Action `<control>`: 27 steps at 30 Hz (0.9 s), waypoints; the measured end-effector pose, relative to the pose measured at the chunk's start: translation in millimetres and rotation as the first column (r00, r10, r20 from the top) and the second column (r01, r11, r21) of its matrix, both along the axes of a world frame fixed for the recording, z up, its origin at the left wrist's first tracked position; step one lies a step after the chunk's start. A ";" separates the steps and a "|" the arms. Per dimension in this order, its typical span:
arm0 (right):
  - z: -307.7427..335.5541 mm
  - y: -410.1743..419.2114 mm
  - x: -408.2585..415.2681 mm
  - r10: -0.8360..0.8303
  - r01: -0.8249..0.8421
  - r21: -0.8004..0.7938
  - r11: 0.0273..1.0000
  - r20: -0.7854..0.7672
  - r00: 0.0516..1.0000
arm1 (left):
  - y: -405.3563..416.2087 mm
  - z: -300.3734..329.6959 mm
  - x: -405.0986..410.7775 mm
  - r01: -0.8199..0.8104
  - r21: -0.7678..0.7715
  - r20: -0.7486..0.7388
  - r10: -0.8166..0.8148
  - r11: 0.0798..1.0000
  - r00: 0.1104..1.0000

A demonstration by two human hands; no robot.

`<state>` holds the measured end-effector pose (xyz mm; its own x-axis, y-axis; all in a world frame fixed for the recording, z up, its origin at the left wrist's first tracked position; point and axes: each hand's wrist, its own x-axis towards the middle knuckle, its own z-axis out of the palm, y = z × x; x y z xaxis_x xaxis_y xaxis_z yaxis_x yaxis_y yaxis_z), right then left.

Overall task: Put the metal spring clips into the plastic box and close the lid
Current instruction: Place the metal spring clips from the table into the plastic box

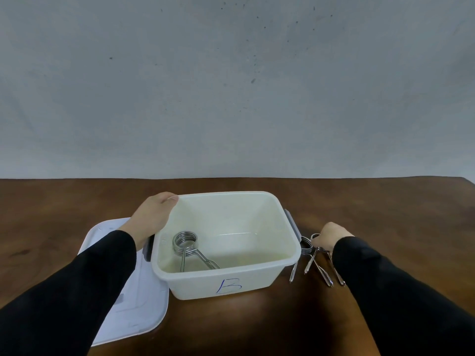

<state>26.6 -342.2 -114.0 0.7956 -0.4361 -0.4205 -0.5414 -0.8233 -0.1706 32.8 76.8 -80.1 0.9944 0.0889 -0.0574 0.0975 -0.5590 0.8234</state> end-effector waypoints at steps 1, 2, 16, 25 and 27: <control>-0.8 1.4 -0.4 0.014 -0.014 -0.023 1.000 -0.012 1.000 | -0.1 -0.1 -0.5 0.000 -0.003 0.000 0.000 1.000 1.000; -0.5 2.4 -0.9 0.026 -0.027 -0.043 0.999 -0.020 0.999 | -0.1 0.3 -1.4 0.001 -0.004 -0.001 -0.001 1.000 1.000; 173.0 48.4 -1.6 0.306 -0.330 -0.033 0.943 0.472 0.827 | -4.8 6.8 -7.0 0.002 -0.014 0.005 -0.002 1.000 1.000; 111.6 193.9 -0.7 0.631 -0.620 -0.132 0.773 0.059 0.774 | -3.0 8.7 -8.4 0.020 -0.038 0.008 -0.019 0.999 1.000; 77.2 194.5 5.5 0.613 -0.595 -0.244 0.766 -0.002 0.790 | -2.6 7.6 -8.3 0.028 -0.051 0.023 -0.026 0.998 0.999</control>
